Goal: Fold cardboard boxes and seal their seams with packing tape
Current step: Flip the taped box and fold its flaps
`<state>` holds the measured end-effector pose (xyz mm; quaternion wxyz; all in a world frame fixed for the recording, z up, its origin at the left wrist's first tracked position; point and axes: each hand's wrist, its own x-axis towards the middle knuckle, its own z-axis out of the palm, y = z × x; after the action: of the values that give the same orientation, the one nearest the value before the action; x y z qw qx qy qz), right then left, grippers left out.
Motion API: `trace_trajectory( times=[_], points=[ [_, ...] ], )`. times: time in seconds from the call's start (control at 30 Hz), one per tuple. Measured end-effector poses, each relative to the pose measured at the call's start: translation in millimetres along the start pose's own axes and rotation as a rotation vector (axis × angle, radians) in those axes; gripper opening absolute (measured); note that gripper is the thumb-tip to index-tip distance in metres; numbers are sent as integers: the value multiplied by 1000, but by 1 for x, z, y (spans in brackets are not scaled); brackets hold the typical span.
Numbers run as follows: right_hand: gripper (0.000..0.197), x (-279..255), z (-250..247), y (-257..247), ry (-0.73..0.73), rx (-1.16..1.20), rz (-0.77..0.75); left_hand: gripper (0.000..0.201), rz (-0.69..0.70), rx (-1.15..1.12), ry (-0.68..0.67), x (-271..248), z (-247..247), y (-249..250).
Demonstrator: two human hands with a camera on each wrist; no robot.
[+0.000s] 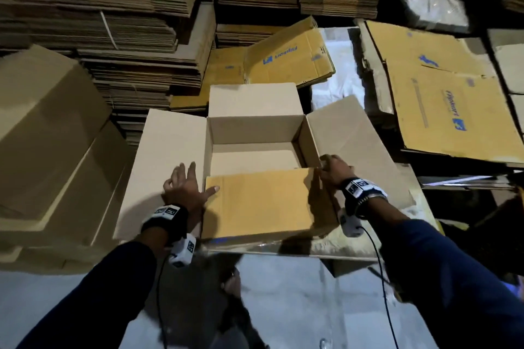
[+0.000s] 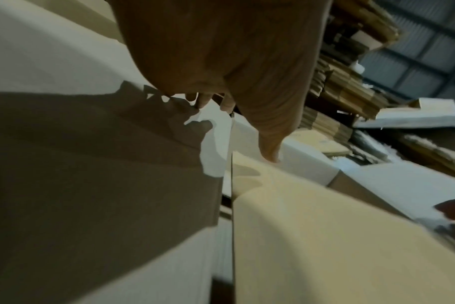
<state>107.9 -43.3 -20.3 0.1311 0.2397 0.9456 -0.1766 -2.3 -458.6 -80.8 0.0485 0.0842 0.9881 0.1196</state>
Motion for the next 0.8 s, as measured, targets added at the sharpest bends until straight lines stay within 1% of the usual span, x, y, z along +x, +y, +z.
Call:
trace_trajectory(
  times=[0.1,0.17,0.23,0.27,0.3,0.37,0.4,0.43,0.47,0.5,0.57,0.6,0.67,0.7,0.73,0.77,0.8],
  points=[
    [65,73,-10,-28,11,84,22,95,16,4,19,52,-20,-9],
    [62,119,-23,-52,18,162,33,88,25,39,60,86,-33,-24],
    [54,160,-35,-70,24,271,50,84,-9,26,92,105,-39,-39],
    [57,184,-39,-78,29,326,58,82,-32,6,109,113,-39,-46],
    [65,213,-38,-78,44,377,62,81,-54,-16,123,120,-39,-54],
    [94,275,-24,-64,74,516,85,83,-93,-62,127,130,-38,-65],
    [107,299,-19,-60,81,598,125,85,-115,-84,127,133,-39,-69],
    [111,307,-22,-66,67,697,177,87,-146,-103,124,136,-40,-73],
    [106,309,-28,-71,70,792,214,89,-178,-126,116,137,-40,-76],
    [97,308,-34,-72,68,872,236,91,-205,-154,112,138,-42,-77],
    [75,283,-49,-74,82,1043,206,95,-241,-232,91,136,-44,-81],
    [69,271,-52,-74,98,1128,194,96,-258,-272,77,133,-47,-81],
    [66,246,-55,-78,14,1220,234,98,-268,-315,66,127,-52,-81],
    [67,235,-56,-83,1,1194,226,100,-271,-320,77,120,-55,-82],
    [70,224,-58,-90,30,1170,222,102,-271,-315,93,115,-58,-82],
    [70,226,-56,-89,18,1176,195,103,-273,-322,107,108,-62,-82],
    [65,217,-64,-94,24,1191,188,102,-268,-347,111,101,-63,-81]
  ],
)
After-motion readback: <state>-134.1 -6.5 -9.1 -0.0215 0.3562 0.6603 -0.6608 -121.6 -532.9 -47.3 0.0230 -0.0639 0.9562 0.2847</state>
